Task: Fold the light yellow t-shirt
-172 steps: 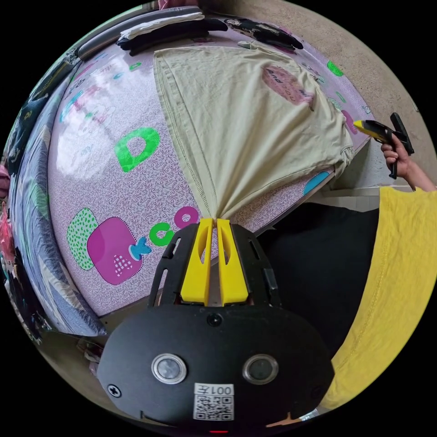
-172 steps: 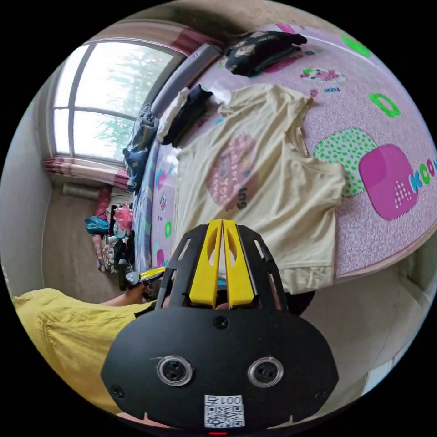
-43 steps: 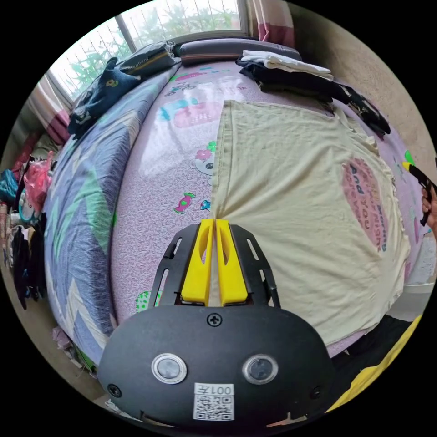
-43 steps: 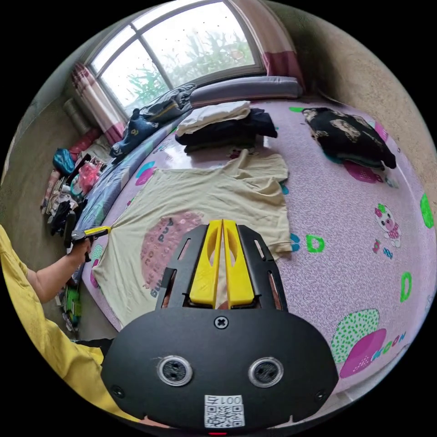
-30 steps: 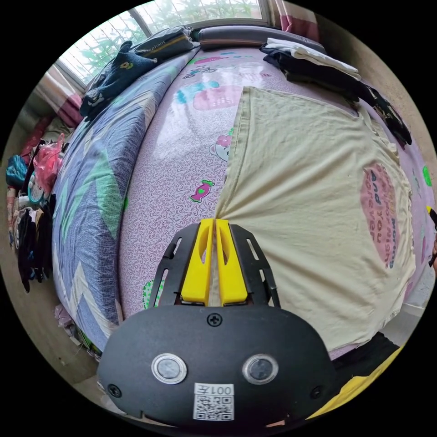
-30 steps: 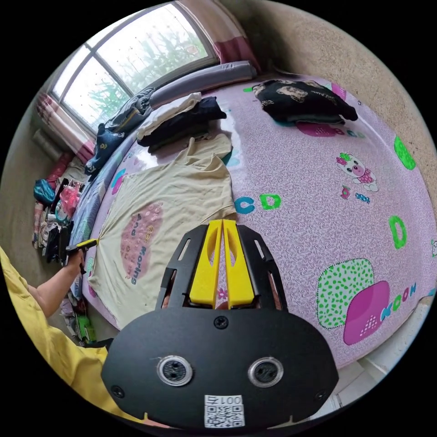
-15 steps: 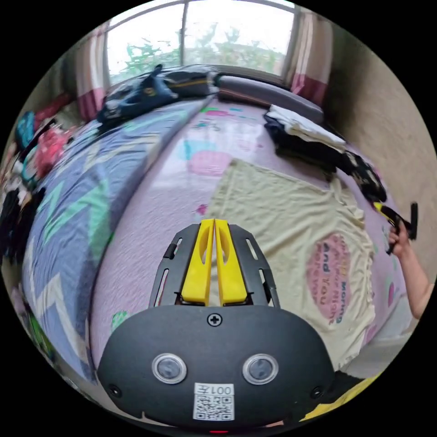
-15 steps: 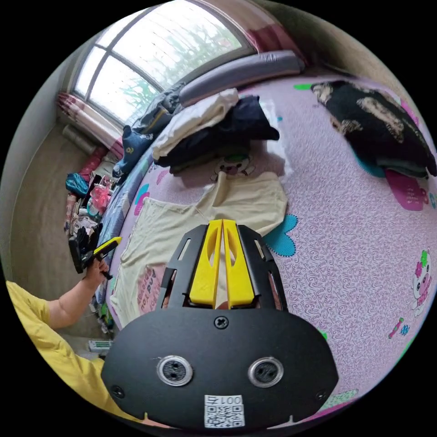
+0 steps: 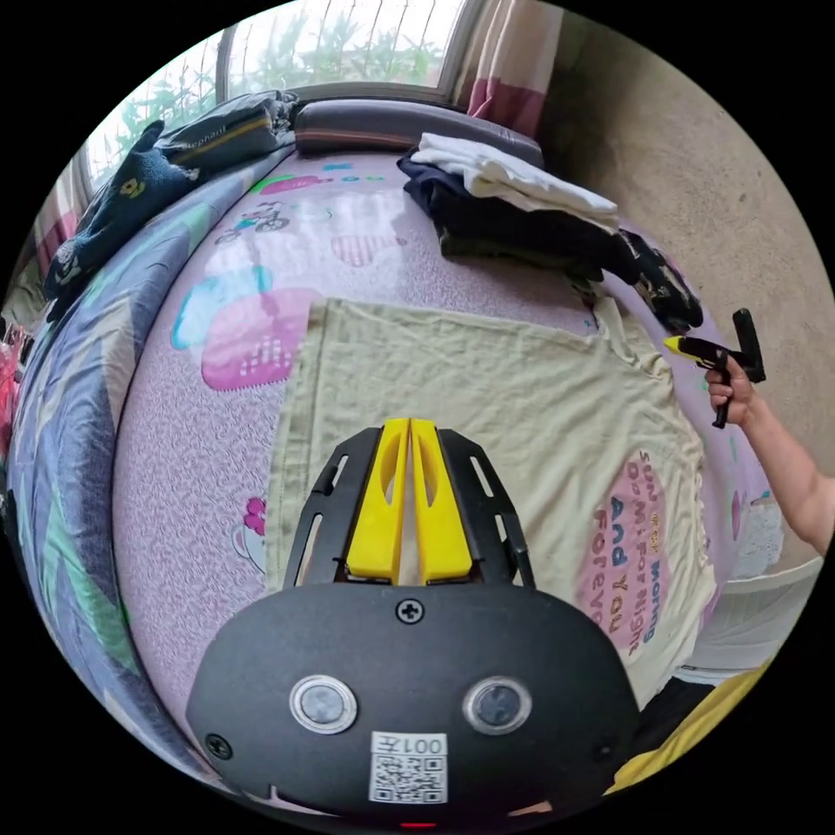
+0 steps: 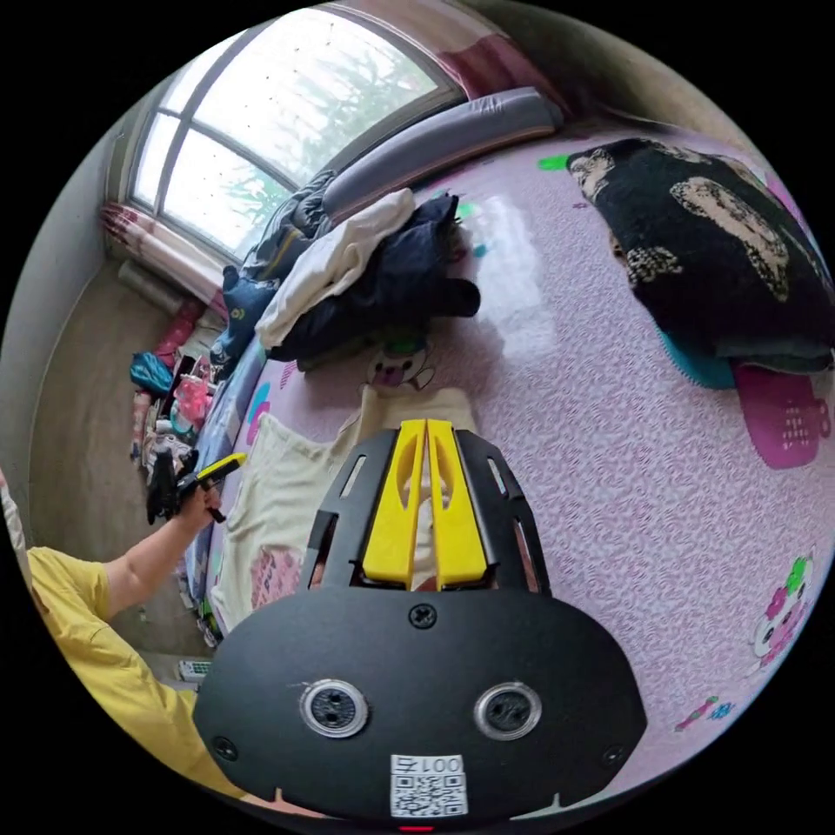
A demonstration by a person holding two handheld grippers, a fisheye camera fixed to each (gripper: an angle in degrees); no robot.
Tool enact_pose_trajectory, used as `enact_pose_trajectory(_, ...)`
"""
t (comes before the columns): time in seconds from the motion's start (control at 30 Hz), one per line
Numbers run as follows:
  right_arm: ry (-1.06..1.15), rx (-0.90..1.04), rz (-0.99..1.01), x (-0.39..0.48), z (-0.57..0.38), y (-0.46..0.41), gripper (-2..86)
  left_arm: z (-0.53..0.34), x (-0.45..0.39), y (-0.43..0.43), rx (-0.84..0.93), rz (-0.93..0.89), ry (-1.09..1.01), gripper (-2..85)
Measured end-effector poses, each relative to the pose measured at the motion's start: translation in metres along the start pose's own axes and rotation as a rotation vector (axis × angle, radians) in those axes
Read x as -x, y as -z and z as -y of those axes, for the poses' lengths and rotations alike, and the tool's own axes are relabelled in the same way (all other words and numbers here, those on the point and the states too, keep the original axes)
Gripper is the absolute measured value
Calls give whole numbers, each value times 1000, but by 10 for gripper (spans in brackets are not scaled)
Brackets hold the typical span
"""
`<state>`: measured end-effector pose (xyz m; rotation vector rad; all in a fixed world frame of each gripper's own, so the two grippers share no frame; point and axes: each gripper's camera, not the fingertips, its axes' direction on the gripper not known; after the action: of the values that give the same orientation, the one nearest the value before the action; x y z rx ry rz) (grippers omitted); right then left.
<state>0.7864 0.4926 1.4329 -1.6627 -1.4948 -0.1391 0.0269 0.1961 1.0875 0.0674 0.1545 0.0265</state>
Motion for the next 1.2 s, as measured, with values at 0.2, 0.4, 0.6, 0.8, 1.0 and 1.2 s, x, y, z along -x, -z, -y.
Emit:
enact_pose_trajectory(0.2,52,160,-87,-31,34,-23,91,59,33,-20,66,-102,-92,51)
enact_pose_trajectory(0.4,78,201,36,-42,49,-23,107,97,-15,-42,127,-7,-538,40)
enact_pose_trajectory(0.6,231,270,-15,-20,52,-28,115,109,-51,-84,324,107,-871,37)
enact_pose_trajectory(0.8,327,316,-120,-1,50,-33,86,113,-61,-107,455,111,-980,12)
enact_pose_trajectory(1.0,326,351,-16,4,42,-35,47,106,-77,-124,563,108,-1072,-7)
enact_pose_trajectory(1.2,271,290,18,10,37,-22,6,105,-84,-135,566,181,-1038,-16)
